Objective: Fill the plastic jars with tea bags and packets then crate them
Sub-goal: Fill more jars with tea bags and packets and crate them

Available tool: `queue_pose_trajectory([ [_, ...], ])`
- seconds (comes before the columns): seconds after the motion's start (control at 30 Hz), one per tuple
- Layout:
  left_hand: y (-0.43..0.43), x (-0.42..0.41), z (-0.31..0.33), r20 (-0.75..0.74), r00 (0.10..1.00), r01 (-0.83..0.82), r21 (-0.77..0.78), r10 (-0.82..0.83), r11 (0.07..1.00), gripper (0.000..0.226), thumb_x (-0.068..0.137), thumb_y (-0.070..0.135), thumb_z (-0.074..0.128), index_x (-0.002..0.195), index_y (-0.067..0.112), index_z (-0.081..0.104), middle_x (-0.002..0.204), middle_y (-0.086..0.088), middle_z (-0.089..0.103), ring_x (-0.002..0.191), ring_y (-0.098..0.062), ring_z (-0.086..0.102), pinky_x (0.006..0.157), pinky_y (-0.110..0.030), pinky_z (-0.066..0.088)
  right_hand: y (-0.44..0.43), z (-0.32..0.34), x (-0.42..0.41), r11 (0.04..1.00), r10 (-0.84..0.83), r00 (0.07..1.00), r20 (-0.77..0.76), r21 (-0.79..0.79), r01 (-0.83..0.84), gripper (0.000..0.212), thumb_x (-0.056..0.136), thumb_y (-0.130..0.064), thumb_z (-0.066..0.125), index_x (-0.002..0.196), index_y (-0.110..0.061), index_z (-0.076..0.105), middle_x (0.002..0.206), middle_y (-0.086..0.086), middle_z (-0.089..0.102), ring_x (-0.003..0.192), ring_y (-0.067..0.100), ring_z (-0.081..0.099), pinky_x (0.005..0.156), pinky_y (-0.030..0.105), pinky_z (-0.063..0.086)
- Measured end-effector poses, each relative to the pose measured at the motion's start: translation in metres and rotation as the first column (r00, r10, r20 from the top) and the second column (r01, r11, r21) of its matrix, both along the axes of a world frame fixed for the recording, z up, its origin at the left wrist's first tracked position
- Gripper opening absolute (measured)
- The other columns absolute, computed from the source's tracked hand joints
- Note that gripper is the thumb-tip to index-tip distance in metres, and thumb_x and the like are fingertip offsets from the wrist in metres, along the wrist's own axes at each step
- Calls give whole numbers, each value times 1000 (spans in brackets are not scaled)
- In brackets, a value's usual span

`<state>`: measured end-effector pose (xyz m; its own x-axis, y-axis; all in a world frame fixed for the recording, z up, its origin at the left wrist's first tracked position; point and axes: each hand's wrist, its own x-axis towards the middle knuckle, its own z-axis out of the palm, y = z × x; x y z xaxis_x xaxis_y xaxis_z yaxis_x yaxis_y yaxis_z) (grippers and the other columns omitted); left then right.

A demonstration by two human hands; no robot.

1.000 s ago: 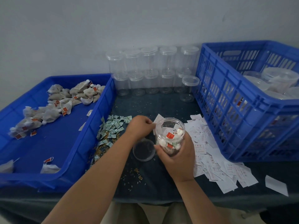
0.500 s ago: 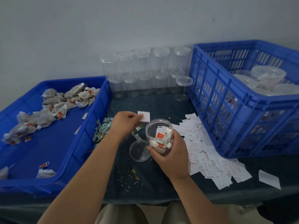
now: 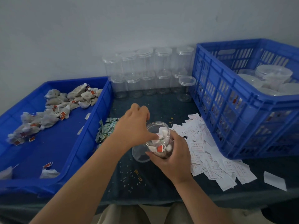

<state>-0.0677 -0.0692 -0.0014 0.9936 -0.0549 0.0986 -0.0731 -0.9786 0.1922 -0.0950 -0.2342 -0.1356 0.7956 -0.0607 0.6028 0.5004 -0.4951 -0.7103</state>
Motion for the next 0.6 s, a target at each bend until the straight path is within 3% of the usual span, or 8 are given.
queue_pose_trajectory([
  [0.1, 8, 4, 4, -85, 996, -63, -390, 33, 919, 69, 66, 88, 69, 116, 44, 50, 116, 21, 45, 100, -1, 55, 77, -25, 44, 0, -2, -1, 999, 19, 999, -33, 27, -18, 101, 75, -80, 77, 142, -8, 57, 130, 0, 66, 119, 15, 64, 99, 34, 57],
  [0.17, 19, 5, -2, -25, 996, -88, -593, 91, 801, 39, 86, 77, 60, 110, 47, 55, 110, 25, 57, 99, 3, 59, 79, -22, 49, -1, -3, 0, 1000, 22, 999, -48, 23, -21, 101, 71, -73, 83, 143, -7, 57, 131, 1, 66, 120, 16, 64, 101, 33, 56],
  [0.2, 25, 3, -9, -2, 992, -105, -577, 127, 810, 23, 95, 65, 59, 106, 46, 58, 105, 24, 62, 97, 3, 61, 82, -24, 52, -1, -3, 1, 1000, 20, 998, -55, 18, -19, 101, 70, -72, 84, 143, -6, 57, 131, 1, 67, 120, 16, 64, 101, 32, 56],
  [0.27, 36, -3, -32, -74, 989, -144, -343, 126, 928, 14, 100, 54, 62, 107, 41, 61, 102, 20, 64, 97, -5, 65, 82, -29, 53, -1, -3, 1, 1000, 14, 998, -59, 11, -13, 100, 70, -71, 84, 143, -7, 56, 130, 1, 67, 119, 16, 64, 101, 30, 55],
  [0.33, 38, -11, -61, -207, 968, -153, -39, 142, 987, 41, 89, 68, 66, 109, 33, 65, 107, 10, 64, 99, -13, 62, 84, -35, 54, 0, -4, 1, 1000, 14, 998, -59, 19, -13, 98, 71, -69, 85, 142, -7, 57, 128, 1, 67, 118, 16, 65, 99, 32, 56],
  [0.4, 36, -16, -82, -202, 964, -144, 160, 175, 977, 60, 77, 81, 67, 108, 30, 66, 112, 3, 59, 109, -19, 55, 89, -40, 52, 0, -4, 1, 999, 24, 998, -62, 36, -22, 96, 72, -67, 85, 141, -7, 57, 126, 0, 67, 117, 16, 65, 98, 33, 57],
  [0.5, 32, -18, -97, -133, 974, -168, 129, 184, 977, 68, 67, 83, 70, 106, 28, 62, 109, 3, 55, 108, -20, 52, 88, -40, 51, -1, -4, 0, 999, 22, 998, -67, 48, -19, 96, 72, -67, 85, 141, -6, 58, 126, 0, 67, 117, 15, 64, 98, 32, 56],
  [0.6, 34, -16, -92, -82, 963, -270, -198, 258, 942, 43, 74, 64, 79, 88, 29, 58, 88, 10, 61, 80, -10, 59, 64, -32, 48, -1, -4, -2, 999, 25, 997, -73, 46, -22, 98, 72, -68, 83, 141, -4, 57, 127, 2, 67, 118, 18, 64, 100, 35, 55],
])
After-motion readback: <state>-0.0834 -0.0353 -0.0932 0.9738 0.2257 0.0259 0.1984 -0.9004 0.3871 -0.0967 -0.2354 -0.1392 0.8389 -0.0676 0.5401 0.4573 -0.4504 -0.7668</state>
